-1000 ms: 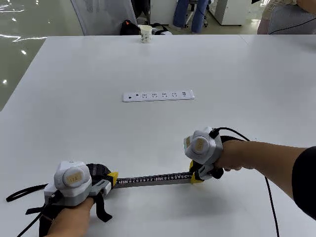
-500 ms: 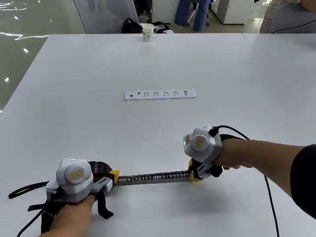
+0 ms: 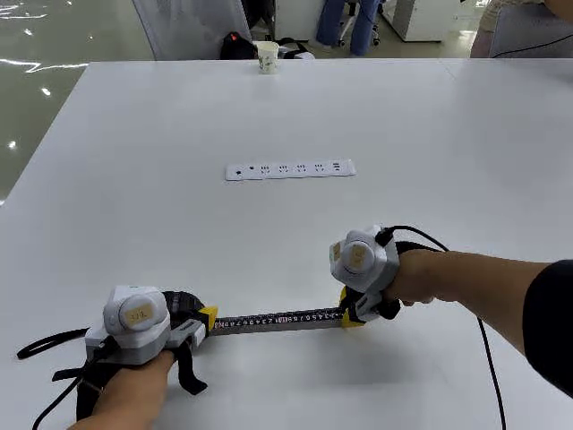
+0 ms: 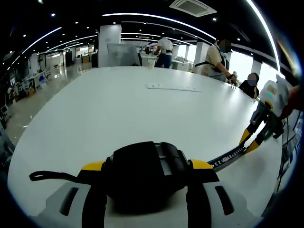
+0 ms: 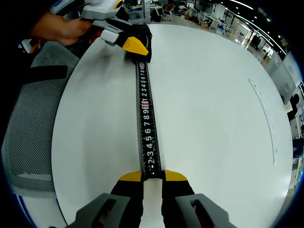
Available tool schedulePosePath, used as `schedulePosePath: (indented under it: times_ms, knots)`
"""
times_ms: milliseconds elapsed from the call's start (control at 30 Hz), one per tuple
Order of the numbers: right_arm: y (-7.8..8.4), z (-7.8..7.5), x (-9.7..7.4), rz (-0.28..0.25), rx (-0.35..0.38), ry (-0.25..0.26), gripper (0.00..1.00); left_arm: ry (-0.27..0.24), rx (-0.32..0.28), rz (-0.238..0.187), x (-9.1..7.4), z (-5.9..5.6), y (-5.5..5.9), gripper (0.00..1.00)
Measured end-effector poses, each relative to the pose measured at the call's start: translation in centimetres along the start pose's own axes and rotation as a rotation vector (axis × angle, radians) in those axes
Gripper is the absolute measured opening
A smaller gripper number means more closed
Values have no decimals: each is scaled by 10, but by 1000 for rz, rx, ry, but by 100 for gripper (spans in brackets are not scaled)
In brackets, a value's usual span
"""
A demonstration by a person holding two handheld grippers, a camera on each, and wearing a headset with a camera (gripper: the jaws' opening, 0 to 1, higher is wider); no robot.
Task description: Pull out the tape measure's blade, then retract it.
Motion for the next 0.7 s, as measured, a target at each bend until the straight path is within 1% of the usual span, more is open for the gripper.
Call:
schedulePosePath:
  times_ms: [433, 700]
  knots:
    - [-3, 0, 2, -2, 8, -2, 11, 3, -1, 8, 0, -1, 0, 63]
    - [-5, 0, 3, -6, 12, 1, 11, 4, -5, 13, 1, 0, -1, 63]
Point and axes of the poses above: the centre of the closed fingertips' face, and the gripper's own axes: x roughly forward along the fingers, z roughly to its left, y roughly out of its underside, the point moved 9 cm from there along -x, roughly backward along the fingers, and after that the axes turned 11 degrees about x, right-handed, at the moved point
